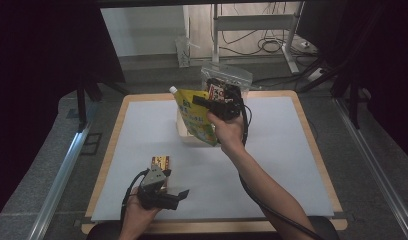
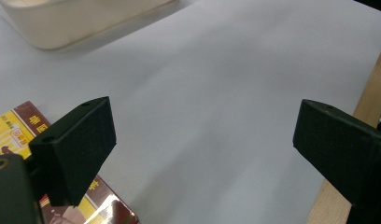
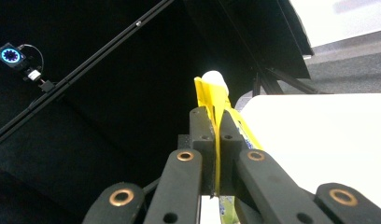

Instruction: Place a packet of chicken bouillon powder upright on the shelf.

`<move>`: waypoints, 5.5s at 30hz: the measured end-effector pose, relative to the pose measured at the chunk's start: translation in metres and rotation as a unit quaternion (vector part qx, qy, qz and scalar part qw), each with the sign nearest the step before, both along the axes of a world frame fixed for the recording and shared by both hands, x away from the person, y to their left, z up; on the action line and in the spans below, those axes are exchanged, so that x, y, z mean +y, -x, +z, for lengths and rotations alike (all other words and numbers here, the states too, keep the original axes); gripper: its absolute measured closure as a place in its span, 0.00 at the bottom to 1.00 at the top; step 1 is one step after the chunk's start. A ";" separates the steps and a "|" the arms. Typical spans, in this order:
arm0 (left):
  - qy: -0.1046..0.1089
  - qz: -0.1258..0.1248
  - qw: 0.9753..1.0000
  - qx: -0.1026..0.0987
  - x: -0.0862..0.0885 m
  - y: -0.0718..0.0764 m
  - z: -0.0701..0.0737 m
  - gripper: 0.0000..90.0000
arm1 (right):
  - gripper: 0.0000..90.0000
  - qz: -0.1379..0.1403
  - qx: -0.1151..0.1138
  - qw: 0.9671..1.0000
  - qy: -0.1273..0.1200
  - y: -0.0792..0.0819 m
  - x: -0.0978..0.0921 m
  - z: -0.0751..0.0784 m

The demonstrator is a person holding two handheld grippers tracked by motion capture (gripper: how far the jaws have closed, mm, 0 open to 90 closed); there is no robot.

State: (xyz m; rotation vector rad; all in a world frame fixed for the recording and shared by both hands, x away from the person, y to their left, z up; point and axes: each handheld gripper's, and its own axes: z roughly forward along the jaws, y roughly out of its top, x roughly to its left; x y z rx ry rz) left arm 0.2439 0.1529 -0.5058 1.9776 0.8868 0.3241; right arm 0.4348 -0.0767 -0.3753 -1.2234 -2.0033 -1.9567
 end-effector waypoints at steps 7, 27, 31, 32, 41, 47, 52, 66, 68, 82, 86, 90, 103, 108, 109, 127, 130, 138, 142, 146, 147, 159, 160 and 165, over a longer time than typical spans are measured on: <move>-0.006 0.003 1.000 -0.002 -0.002 0.000 0.001 0.06 | 0.99 0.004 0.000 1.000 0.007 -0.001 0.013 0.001; -0.007 0.011 1.000 0.003 0.000 -0.002 0.000 0.07 | 0.99 -0.027 -0.017 0.999 0.022 -0.018 0.026 -0.003; -0.008 0.010 1.000 0.004 0.000 -0.002 0.000 0.07 | 0.99 -0.037 -0.023 0.999 0.032 -0.022 0.026 -0.002; -0.008 0.010 1.000 0.004 0.000 -0.002 0.000 0.07 | 0.99 -0.039 -0.023 0.998 0.033 -0.023 0.026 -0.002; -0.011 0.010 1.000 0.006 0.000 -0.002 -0.001 0.07 | 0.99 -0.063 -0.022 0.997 0.038 -0.032 0.017 -0.002; -0.012 0.009 1.000 0.007 0.000 -0.002 -0.001 0.07 | 0.99 -0.074 -0.018 0.996 0.036 -0.036 0.011 -0.005; -0.013 0.009 1.000 0.007 -0.001 -0.002 -0.001 0.07 | 0.99 -0.073 -0.018 0.996 0.037 -0.036 0.013 -0.007; -0.015 0.009 1.000 0.007 -0.001 -0.002 -0.002 0.07 | 0.99 -0.078 -0.029 0.995 0.058 -0.035 0.016 -0.015; -0.015 0.009 1.000 0.007 -0.001 -0.002 -0.002 0.07 | 0.99 -0.078 -0.031 0.995 0.061 -0.034 0.017 -0.016; -0.015 0.009 1.000 0.007 0.000 -0.002 -0.001 0.08 | 0.99 -0.091 -0.035 0.992 0.085 -0.037 0.015 -0.026; -0.015 0.009 1.000 0.007 -0.001 -0.002 -0.002 0.08 | 0.99 -0.092 -0.031 0.991 0.087 -0.037 0.012 -0.026; -0.018 0.009 1.000 0.009 -0.002 -0.002 -0.002 0.08 | 0.99 -0.092 -0.034 0.991 0.090 -0.036 0.010 -0.027; -0.016 0.012 1.000 0.010 -0.001 -0.002 -0.001 0.10 | 0.99 -0.080 -0.051 0.989 0.114 -0.035 0.015 -0.028; -0.014 0.016 1.000 0.009 0.000 -0.002 0.000 0.12 | 0.99 -0.079 -0.057 0.988 0.120 -0.033 0.013 -0.023; -0.014 0.017 1.000 0.008 0.000 -0.002 0.000 0.13 | 0.99 -0.078 -0.057 0.988 0.121 -0.033 0.013 -0.023; 0.009 0.084 0.996 -0.034 -0.011 -0.077 0.030 0.58 | 0.99 -0.065 -0.046 0.990 0.116 -0.036 0.012 -0.022; 0.000 0.096 0.994 -0.043 -0.018 -0.091 0.033 0.65 | 0.99 -0.063 -0.046 0.990 0.117 -0.036 0.012 -0.021; 0.003 0.129 0.990 -0.047 -0.025 -0.118 0.036 0.62 | 0.99 -0.061 -0.044 0.991 0.114 -0.037 0.012 -0.022; 0.002 0.130 0.991 -0.036 -0.027 -0.124 0.033 0.74 | 0.99 -0.058 -0.044 0.991 0.112 -0.037 0.012 -0.022; -0.003 0.135 0.990 -0.033 -0.031 -0.126 0.030 0.80 | 0.99 -0.055 -0.040 0.992 0.107 -0.036 0.012 -0.020; -0.003 0.136 0.990 -0.031 -0.031 -0.127 0.030 0.81 | 0.99 -0.054 -0.039 0.992 0.105 -0.036 0.012 -0.019; -0.013 0.140 0.990 -0.020 -0.033 -0.148 0.026 0.86 | 0.99 -0.048 -0.037 0.993 0.097 -0.038 0.012 -0.018; -0.013 0.140 0.990 -0.020 -0.033 -0.148 0.026 0.86 | 0.99 -0.048 -0.037 0.993 0.097 -0.038 0.012 -0.018; -0.014 0.144 0.989 -0.021 -0.034 -0.153 0.025 0.86 | 0.99 -0.049 -0.034 0.994 0.093 -0.038 0.011 -0.017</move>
